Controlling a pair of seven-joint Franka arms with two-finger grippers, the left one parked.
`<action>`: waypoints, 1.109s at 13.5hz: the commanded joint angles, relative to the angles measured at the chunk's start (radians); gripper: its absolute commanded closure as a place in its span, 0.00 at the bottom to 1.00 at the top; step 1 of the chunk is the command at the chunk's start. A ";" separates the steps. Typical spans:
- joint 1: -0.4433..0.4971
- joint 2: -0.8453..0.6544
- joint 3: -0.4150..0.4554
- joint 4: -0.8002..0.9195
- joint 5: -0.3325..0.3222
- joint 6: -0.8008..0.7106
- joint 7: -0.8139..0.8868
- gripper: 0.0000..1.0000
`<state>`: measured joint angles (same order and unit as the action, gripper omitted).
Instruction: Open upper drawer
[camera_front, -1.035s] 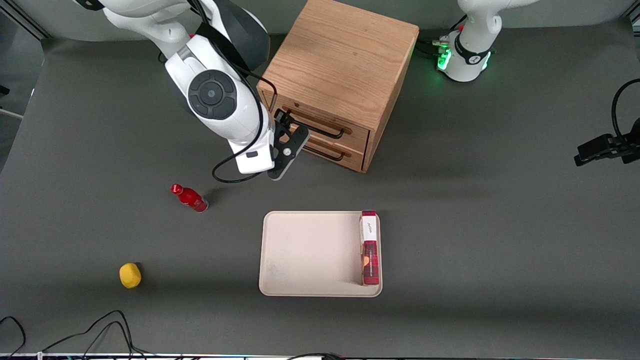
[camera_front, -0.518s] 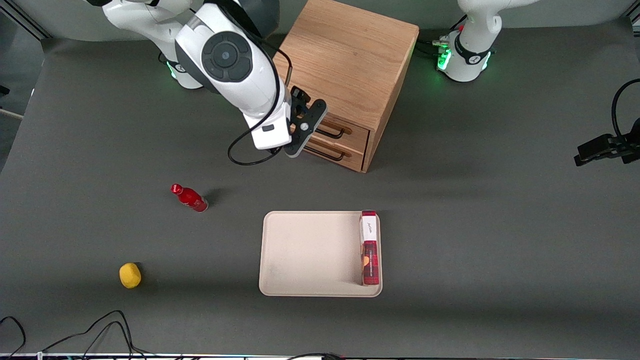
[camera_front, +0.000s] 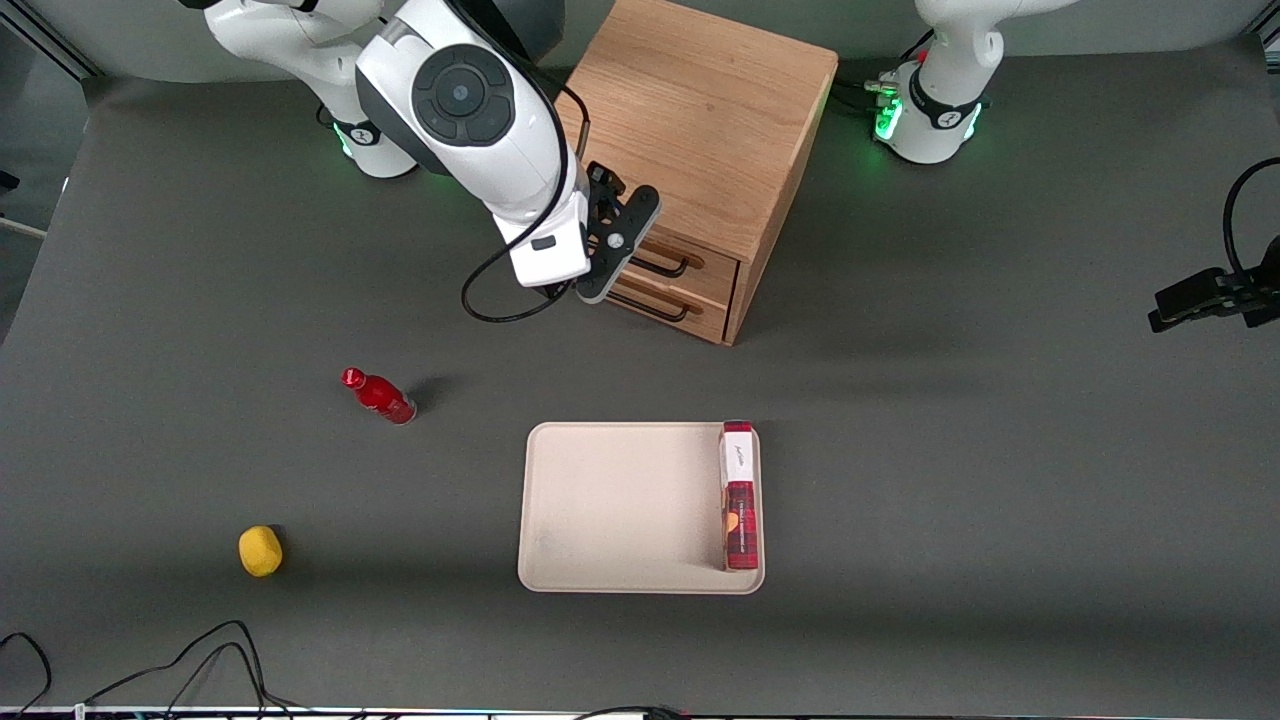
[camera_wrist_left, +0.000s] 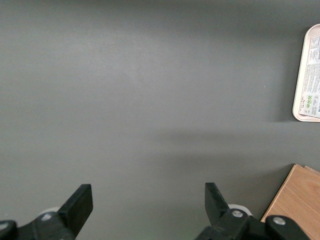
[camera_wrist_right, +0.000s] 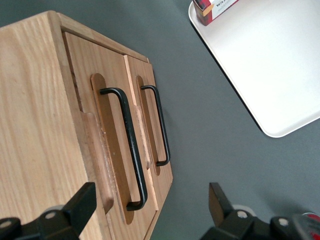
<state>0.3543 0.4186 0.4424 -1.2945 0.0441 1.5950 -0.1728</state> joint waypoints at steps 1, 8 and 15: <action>0.008 0.000 -0.001 -0.022 -0.021 0.011 0.016 0.00; 0.008 0.002 -0.001 -0.104 -0.033 0.109 0.013 0.00; 0.017 -0.001 0.001 -0.203 -0.050 0.210 0.000 0.00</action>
<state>0.3612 0.4276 0.4443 -1.4698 0.0204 1.7730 -0.1731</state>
